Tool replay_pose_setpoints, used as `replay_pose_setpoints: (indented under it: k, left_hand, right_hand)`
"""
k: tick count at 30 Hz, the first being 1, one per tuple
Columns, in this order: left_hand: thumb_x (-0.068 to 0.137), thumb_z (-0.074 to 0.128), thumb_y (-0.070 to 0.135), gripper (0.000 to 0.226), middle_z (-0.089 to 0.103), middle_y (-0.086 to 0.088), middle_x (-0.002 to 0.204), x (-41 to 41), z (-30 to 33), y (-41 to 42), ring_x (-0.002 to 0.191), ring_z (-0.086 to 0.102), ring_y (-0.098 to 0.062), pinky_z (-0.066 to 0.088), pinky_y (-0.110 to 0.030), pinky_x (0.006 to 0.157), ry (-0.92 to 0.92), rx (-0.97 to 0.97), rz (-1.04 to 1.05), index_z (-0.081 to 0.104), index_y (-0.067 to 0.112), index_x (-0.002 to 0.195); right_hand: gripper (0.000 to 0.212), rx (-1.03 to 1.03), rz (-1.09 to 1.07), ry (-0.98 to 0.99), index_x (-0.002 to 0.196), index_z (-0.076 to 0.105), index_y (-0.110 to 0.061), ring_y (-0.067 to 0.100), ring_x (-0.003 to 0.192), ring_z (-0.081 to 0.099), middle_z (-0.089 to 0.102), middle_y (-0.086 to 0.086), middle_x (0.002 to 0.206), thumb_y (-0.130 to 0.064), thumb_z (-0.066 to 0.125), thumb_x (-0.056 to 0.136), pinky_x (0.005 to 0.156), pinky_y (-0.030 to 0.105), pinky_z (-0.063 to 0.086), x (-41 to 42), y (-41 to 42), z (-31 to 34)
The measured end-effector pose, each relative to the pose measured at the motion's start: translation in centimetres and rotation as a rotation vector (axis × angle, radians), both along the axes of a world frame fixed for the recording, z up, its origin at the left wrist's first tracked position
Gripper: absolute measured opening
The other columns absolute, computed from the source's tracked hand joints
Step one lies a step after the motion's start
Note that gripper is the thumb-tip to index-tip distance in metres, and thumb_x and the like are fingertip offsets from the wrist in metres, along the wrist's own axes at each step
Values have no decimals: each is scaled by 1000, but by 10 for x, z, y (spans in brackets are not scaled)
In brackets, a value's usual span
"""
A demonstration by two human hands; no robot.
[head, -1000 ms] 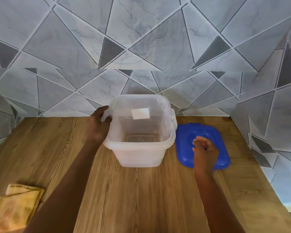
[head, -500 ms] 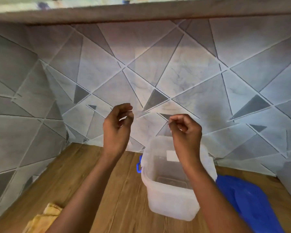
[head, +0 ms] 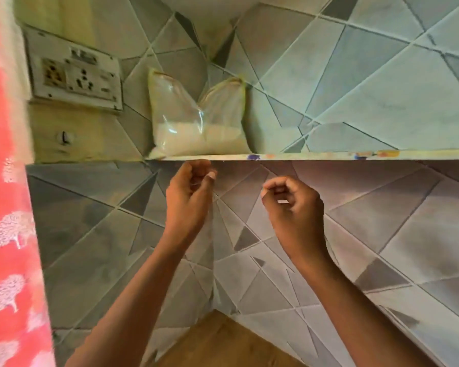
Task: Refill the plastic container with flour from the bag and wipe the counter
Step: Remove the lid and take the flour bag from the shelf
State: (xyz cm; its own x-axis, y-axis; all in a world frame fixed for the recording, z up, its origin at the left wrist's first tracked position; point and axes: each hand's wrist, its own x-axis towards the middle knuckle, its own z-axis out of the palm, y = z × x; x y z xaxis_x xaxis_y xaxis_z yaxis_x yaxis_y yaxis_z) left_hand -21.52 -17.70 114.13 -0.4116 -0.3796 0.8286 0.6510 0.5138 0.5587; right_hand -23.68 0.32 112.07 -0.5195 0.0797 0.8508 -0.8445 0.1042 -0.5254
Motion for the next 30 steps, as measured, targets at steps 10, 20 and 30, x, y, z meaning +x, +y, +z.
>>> replay_pose_setpoints:
  k: [10, 20, 30]
  left_hand:
    - [88, 60, 26, 35, 67, 0, 114, -92, 97, -172, 99, 64, -17, 53, -35, 84, -21, -140, 224, 60, 16, 121]
    - [81, 73, 42, 82, 47, -19, 138, -217, 206, -232, 128, 48, -37, 45, -51, 104, -142, 11, 247, 35, 0, 140]
    - [94, 63, 21, 21, 65, -12, 108, -266, 212, -218, 100, 61, -31, 39, -32, 74, 147, 174, 372, 64, 4, 106]
  right_hand:
    - [3, 131, -103, 394, 85, 68, -8, 15, 69, 65, 70, 4, 79, -8, 69, 82, 65, 33, 55, -72, -157, 92]
    - [4, 264, -326, 449, 88, 69, -9, 15, 73, 64, 69, 3, 83, -8, 70, 84, 69, 27, 53, -161, -207, 163]
    - [5, 182, -528, 320, 78, 68, -16, 8, 71, 63, 68, -6, 73, -18, 69, 83, 65, 23, 51, -182, -204, 189]
